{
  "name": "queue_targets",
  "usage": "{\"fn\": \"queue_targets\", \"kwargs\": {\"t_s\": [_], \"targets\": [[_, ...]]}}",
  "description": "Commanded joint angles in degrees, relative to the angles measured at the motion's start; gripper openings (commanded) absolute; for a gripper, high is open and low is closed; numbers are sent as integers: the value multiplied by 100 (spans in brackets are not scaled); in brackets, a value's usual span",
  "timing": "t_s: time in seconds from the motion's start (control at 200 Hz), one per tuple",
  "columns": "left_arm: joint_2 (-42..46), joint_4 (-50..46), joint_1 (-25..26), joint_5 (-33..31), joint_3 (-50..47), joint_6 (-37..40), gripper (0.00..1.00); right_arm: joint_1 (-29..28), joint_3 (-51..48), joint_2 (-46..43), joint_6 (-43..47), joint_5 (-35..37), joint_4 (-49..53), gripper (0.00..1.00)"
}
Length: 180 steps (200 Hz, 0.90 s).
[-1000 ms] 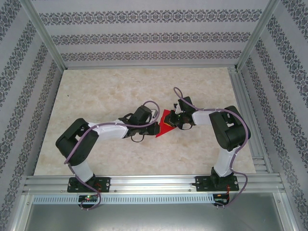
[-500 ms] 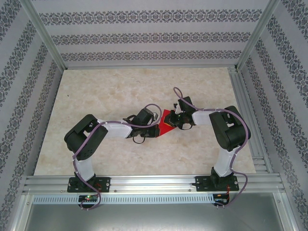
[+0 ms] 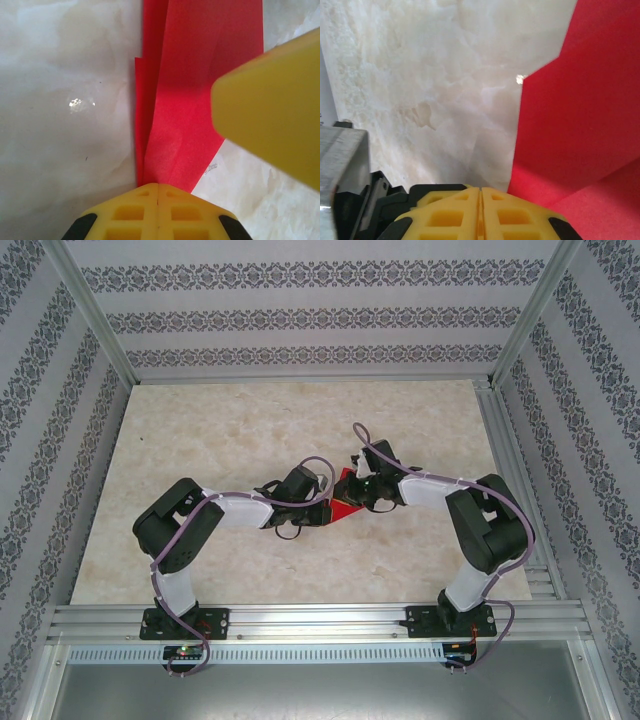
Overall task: Fold a paper plane with a square sheet of paper (pick it up from the middle)
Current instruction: Fourth fold the wing at the center of the table.
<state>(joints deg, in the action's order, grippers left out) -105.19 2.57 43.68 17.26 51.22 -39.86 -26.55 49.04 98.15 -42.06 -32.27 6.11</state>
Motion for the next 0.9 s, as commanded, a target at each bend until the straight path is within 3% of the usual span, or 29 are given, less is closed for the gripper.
{"fn": "queue_targets", "kwargs": {"t_s": [0.0, 0.594, 0.739, 0.894], "targets": [[-49, -201, 70, -79, -195, -116, 0, -61, -148, 15, 10, 1, 106, 10], [215, 9, 70, 122, -148, -170, 0, -129, -153, 739, -69, 11, -45, 10], [484, 511, 70, 134, -206, -273, 7, -90, -135, 679, -88, 53, 43, 10], [467, 761, 61, 115, -371, -325, 8, -11, -151, 731, -138, 37, 14, 9]]}}
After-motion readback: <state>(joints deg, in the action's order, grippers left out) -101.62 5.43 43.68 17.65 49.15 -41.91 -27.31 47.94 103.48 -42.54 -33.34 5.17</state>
